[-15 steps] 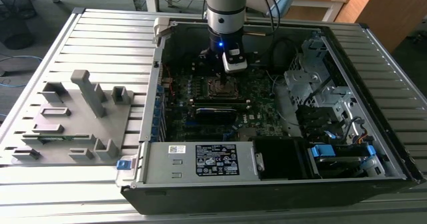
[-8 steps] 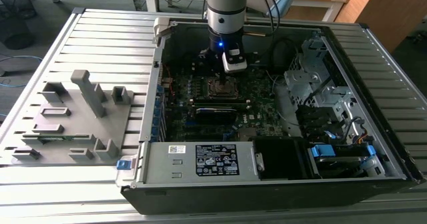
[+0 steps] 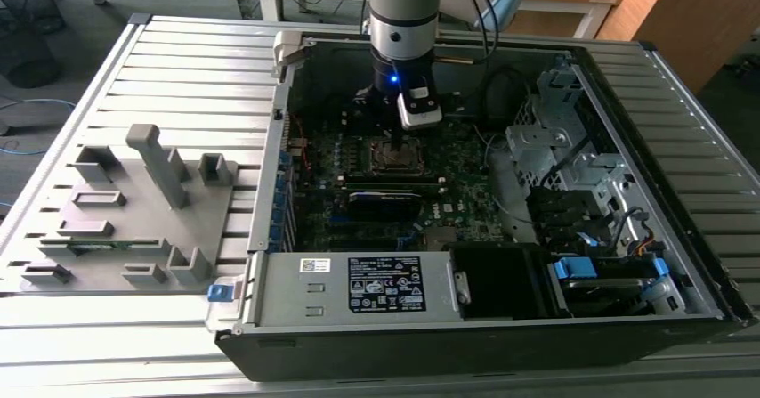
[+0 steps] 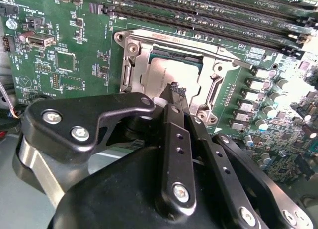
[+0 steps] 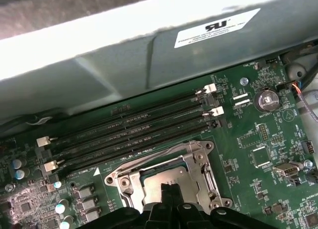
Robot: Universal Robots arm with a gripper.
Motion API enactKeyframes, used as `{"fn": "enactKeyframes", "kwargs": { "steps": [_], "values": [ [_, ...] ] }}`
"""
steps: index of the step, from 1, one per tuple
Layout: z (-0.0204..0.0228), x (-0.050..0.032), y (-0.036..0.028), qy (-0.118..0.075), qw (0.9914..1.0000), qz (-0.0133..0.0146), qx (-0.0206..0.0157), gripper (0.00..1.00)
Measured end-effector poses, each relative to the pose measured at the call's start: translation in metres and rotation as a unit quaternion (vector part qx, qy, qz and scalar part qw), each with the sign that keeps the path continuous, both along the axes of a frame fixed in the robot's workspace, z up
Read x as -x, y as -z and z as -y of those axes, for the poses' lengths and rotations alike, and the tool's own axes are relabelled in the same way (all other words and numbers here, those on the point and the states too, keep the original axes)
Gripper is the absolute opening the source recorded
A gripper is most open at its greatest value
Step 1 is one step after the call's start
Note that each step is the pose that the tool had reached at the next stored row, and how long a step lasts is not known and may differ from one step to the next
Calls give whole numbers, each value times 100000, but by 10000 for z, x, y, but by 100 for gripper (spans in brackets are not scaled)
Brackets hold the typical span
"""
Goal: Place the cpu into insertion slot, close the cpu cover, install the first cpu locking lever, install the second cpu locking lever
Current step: 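Install the first cpu locking lever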
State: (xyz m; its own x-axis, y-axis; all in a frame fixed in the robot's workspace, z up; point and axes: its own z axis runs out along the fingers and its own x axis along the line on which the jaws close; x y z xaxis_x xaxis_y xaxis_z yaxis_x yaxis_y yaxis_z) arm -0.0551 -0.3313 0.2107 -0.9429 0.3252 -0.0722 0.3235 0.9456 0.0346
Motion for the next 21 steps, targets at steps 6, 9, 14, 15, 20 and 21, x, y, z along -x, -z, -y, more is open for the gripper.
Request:
{"fn": "enactKeyframes", "kwargs": {
  "steps": [6, 9, 14, 15, 20, 21],
  "values": [
    [0, 0, 0, -27, 100000, -1, -2, 10],
    [0, 0, -13, -29, 100000, 2, -3, 10],
    [0, 0, -15, -27, 100000, 1, -4, 10],
    [0, -1, -15, -43, 100000, -105, -4, 10],
    [1, 0, -14, -26, 99997, -709, 5, 10],
    [0, -1, -14, -26, 99997, -709, 0, 10]
  ]
}}
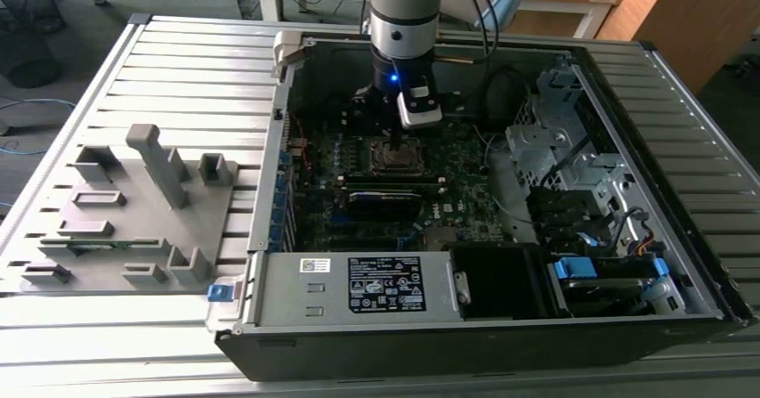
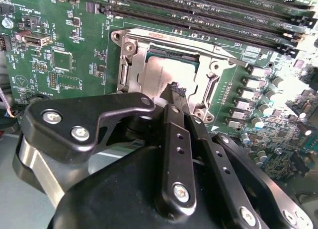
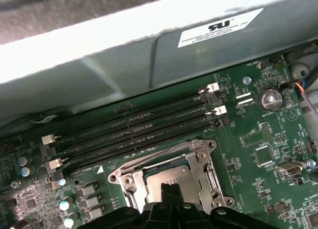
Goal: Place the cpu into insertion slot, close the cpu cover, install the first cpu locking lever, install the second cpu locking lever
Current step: 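Install the first cpu locking lever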
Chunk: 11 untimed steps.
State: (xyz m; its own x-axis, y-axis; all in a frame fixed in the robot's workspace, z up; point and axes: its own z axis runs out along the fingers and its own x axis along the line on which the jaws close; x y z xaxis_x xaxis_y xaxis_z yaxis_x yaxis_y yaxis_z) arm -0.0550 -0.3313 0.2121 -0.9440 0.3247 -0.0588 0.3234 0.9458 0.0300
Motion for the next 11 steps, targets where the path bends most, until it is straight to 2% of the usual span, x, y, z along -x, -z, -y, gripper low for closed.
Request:
{"fn": "enactKeyframes", "kwargs": {
  "steps": [2, 6, 11],
  "values": [
    [0, -3, 1, -141, 100000, 2, 4, 10],
    [0, -11, 5, -1681, 99986, -1, 42, 10],
    [0, -22, 10, -3984, 99921, -12, 59, 10]
  ]
}}
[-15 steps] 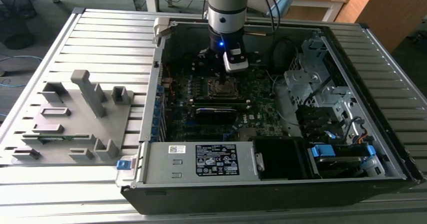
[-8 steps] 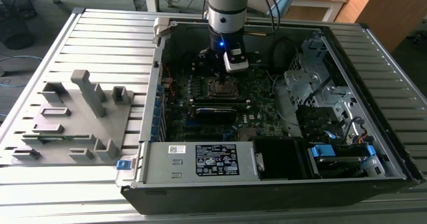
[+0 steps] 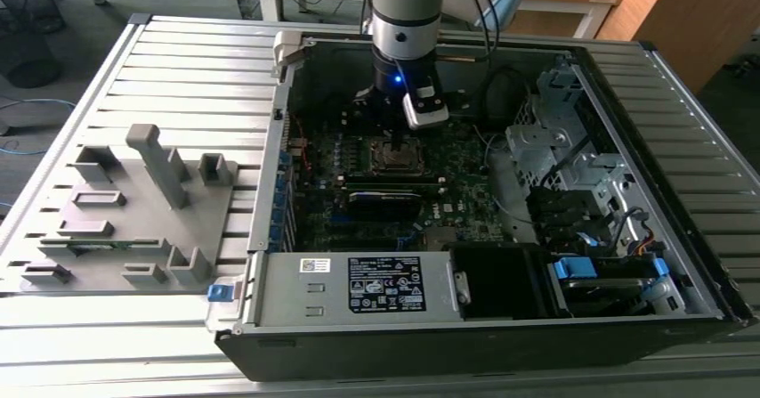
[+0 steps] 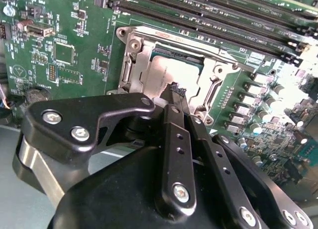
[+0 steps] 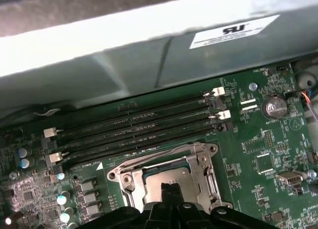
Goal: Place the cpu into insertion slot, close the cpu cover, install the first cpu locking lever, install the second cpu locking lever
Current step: 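Install the first cpu locking lever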
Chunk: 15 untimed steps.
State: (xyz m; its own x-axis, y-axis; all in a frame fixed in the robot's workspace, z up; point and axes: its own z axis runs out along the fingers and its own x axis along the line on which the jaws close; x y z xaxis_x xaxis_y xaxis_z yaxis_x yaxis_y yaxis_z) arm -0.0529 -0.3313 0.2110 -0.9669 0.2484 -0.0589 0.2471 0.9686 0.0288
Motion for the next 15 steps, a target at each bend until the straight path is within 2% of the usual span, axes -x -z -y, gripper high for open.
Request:
{"fn": "enactKeyframes", "kwargs": {
  "steps": [4, 12, 15],
  "values": [
    [0, -11, 3, -1645, 99986, -37, 14, 10],
    [0, -16, -17, -1955, 99981, -61, 5, 10],
    [0, -23, -18, -2841, 99958, -325, 407, 10]
  ]
}}
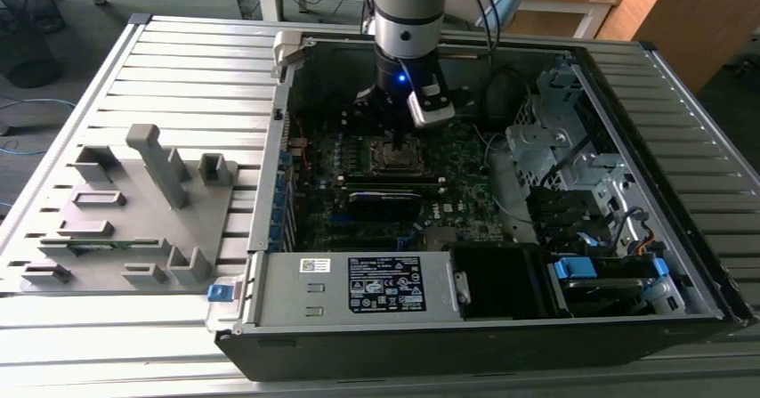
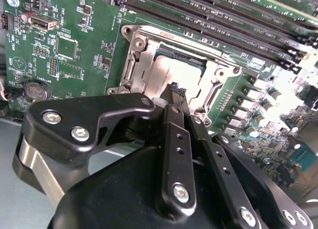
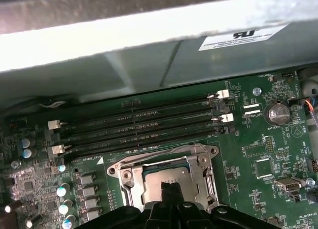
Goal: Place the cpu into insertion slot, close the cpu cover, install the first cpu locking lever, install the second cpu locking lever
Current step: 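Install the first cpu locking lever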
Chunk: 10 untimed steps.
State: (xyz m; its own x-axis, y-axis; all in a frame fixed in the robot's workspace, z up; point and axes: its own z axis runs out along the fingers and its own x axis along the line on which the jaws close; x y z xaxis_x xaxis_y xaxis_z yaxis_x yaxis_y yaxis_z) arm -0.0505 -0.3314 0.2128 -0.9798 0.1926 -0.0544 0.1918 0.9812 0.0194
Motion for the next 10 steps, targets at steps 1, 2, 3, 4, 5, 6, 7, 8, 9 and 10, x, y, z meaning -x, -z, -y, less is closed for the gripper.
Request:
{"fn": "enactKeyframes", "kwargs": {
  "steps": [1, 2, 3, 4, 5, 6, 7, 8, 9, 10],
  "values": [
    [0, -1, 0, -243, 100000, -65, 110, 10],
    [0, -2, 0, -457, 99999, -115, 162, 10],
    [0, -2, 0, -544, 99998, -123, 164, 10],
    [0, -3, -2, -580, 99998, -136, 174, 10],
    [0, -3, -5, -619, 99998, -139, 177, 10],
    [0, -3, -7, -651, 99998, -134, 149, 10],
    [0, -3, -8, -689, 99997, -129, 109, 10],
    [1, -4, -9, -726, 99997, -131, 59, 10],
    [0, -6, -9, -751, 99997, -137, 35, 10],
    [1, -7, -10, -756, 99997, -162, 38, 10]
  ]
}}
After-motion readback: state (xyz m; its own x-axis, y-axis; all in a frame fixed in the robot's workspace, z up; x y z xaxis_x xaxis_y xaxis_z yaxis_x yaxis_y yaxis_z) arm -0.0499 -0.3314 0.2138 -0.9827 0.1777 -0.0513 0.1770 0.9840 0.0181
